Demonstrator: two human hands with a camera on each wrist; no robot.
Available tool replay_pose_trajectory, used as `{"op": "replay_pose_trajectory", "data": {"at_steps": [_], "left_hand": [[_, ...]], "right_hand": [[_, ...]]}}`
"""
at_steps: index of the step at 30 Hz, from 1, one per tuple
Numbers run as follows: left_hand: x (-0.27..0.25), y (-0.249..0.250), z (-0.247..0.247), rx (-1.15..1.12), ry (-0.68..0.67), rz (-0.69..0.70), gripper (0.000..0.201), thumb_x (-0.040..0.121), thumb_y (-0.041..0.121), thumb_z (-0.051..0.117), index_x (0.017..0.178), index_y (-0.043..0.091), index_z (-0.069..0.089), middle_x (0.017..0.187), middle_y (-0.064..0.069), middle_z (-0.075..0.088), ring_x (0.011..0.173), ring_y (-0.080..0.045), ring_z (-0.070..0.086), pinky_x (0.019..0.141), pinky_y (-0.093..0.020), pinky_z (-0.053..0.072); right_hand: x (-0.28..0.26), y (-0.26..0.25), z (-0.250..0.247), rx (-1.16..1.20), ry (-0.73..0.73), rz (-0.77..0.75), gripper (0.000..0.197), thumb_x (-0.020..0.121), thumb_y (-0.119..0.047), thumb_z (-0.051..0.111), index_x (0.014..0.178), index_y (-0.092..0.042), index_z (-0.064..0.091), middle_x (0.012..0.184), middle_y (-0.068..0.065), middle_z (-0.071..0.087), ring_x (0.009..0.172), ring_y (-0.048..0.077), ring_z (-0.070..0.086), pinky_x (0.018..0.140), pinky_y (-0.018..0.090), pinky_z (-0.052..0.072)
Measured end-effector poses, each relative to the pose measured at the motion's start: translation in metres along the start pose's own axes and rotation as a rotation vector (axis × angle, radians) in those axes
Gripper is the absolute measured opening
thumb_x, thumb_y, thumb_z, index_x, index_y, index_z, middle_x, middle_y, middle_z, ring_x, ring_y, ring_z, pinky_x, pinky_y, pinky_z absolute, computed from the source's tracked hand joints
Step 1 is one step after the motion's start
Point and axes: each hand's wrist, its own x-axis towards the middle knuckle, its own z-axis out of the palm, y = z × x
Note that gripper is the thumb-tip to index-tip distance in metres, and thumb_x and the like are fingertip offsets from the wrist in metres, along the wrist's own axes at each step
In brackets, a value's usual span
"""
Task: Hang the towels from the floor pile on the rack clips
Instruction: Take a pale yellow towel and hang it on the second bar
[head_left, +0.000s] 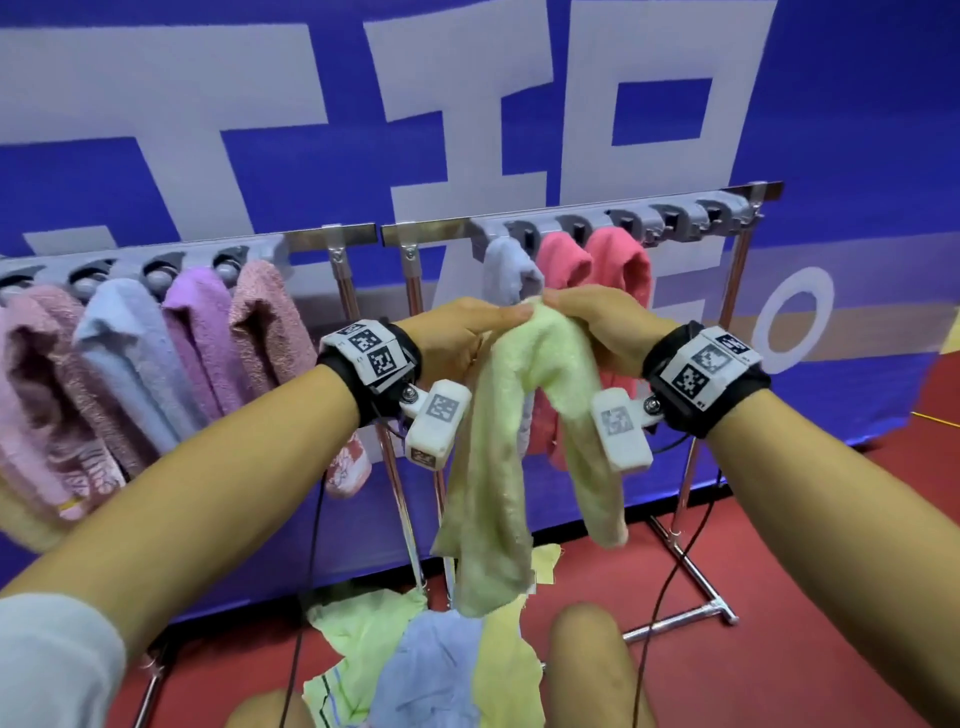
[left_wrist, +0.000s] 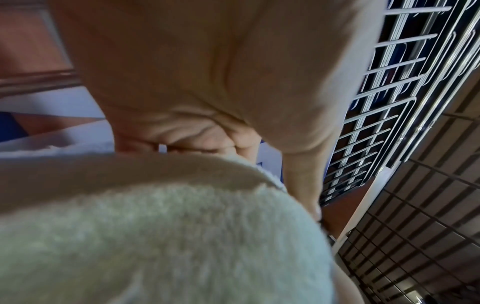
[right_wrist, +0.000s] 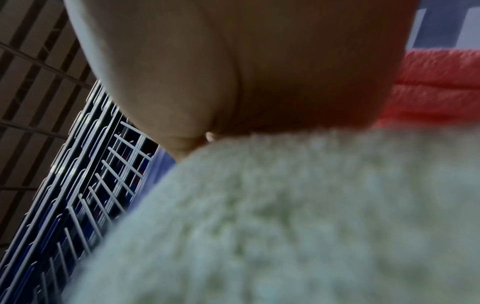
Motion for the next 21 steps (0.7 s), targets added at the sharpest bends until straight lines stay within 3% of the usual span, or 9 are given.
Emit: {"op": "replay_pose_trajectory", "data": {"at_steps": [2,5,9,10,13,15,17,19,21], "left_hand": [[0.014,0.002,0.011,0.046,-0.048,0.017,0.032,0.098,0.026,0.056,0.107,-0.003,0.067,0.103,-0.021,0.068,0.095,-0.033,0.064,0.091,-0.044,0.052],[0.038,0.008,0.032,-0.015,-0.105,0.062,0.025,0.101,0.022,0.051,0.103,0.003,0.068,0.097,-0.012,0.072,0.091,-0.025,0.067,0.087,-0.038,0.053],[0.075,0.013,0.055,-0.108,-0.11,0.119,0.035,0.101,0.021,0.053,0.118,-0.007,0.063,0.107,-0.019,0.069,0.099,-0.029,0.065,0.092,-0.04,0.052],[0.083,0.014,0.061,-0.127,-0.092,0.132,0.032,0.1,0.021,0.053,0.113,-0.006,0.065,0.101,-0.018,0.069,0.095,-0.028,0.066,0.089,-0.039,0.053],[0.109,0.015,0.077,-0.125,-0.012,0.184,0.02,0.099,0.021,0.056,0.083,0.011,0.064,0.076,-0.008,0.062,0.071,-0.02,0.057,0.068,-0.031,0.049],[0.128,0.015,0.085,-0.101,0.065,0.206,0.02,0.098,0.021,0.059,0.079,0.015,0.057,0.07,-0.005,0.056,0.064,-0.016,0.052,0.062,-0.028,0.045],[0.144,0.017,0.093,-0.119,0.128,0.211,0.014,0.097,0.02,0.06,0.085,0.014,0.056,0.07,-0.003,0.059,0.062,-0.014,0.055,0.059,-0.025,0.047],[0.157,0.02,0.103,-0.135,0.171,0.221,0.012,0.097,0.02,0.06,0.088,0.015,0.055,0.065,0.001,0.058,0.056,-0.01,0.052,0.055,-0.023,0.044],[0.166,0.025,0.11,-0.055,0.21,0.252,0.014,0.098,0.018,0.058,0.085,0.016,0.053,0.054,0.008,0.053,0.044,-0.003,0.046,0.044,-0.016,0.038]], "right_hand": [[-0.002,0.0,-0.017,0.014,0.042,-0.006,0.026,0.101,-0.017,0.045,0.098,-0.003,0.068,0.086,0.008,0.074,0.08,0.018,0.07,0.076,0.031,0.055],[-0.005,-0.001,-0.038,-0.005,0.069,-0.022,0.022,0.09,-0.021,0.057,0.098,-0.005,0.071,0.088,0.009,0.075,0.082,0.019,0.07,0.079,0.033,0.054],[-0.005,-0.003,-0.069,0.0,0.11,0.025,0.028,0.092,-0.022,0.05,0.078,-0.011,0.072,0.053,0.001,0.06,0.052,0.014,0.057,0.058,0.027,0.042],[-0.003,-0.003,-0.078,-0.001,0.133,0.05,0.03,0.092,-0.022,0.049,0.075,-0.01,0.07,0.055,0.003,0.06,0.052,0.015,0.057,0.057,0.028,0.041],[-0.002,-0.006,-0.099,-0.024,0.102,0.099,0.026,0.088,-0.023,0.052,0.097,-0.004,0.068,0.085,0.012,0.07,0.077,0.022,0.067,0.069,0.029,0.053],[0.001,-0.007,-0.113,-0.077,0.096,0.144,0.031,0.083,-0.029,0.06,0.1,-0.005,0.069,0.092,0.014,0.071,0.084,0.025,0.067,0.079,0.035,0.053],[0.001,-0.01,-0.126,-0.064,0.096,0.133,0.032,0.086,-0.03,0.061,0.105,-0.005,0.068,0.095,0.014,0.071,0.087,0.026,0.067,0.085,0.04,0.051],[0.001,-0.014,-0.14,-0.009,0.097,0.117,0.034,0.087,-0.029,0.058,0.111,-0.005,0.065,0.097,0.014,0.07,0.087,0.025,0.068,0.081,0.036,0.054],[-0.001,-0.019,-0.152,0.019,0.137,0.134,0.026,0.094,-0.027,0.053,0.104,-0.006,0.065,0.087,0.011,0.072,0.076,0.021,0.07,0.066,0.029,0.057]]}}
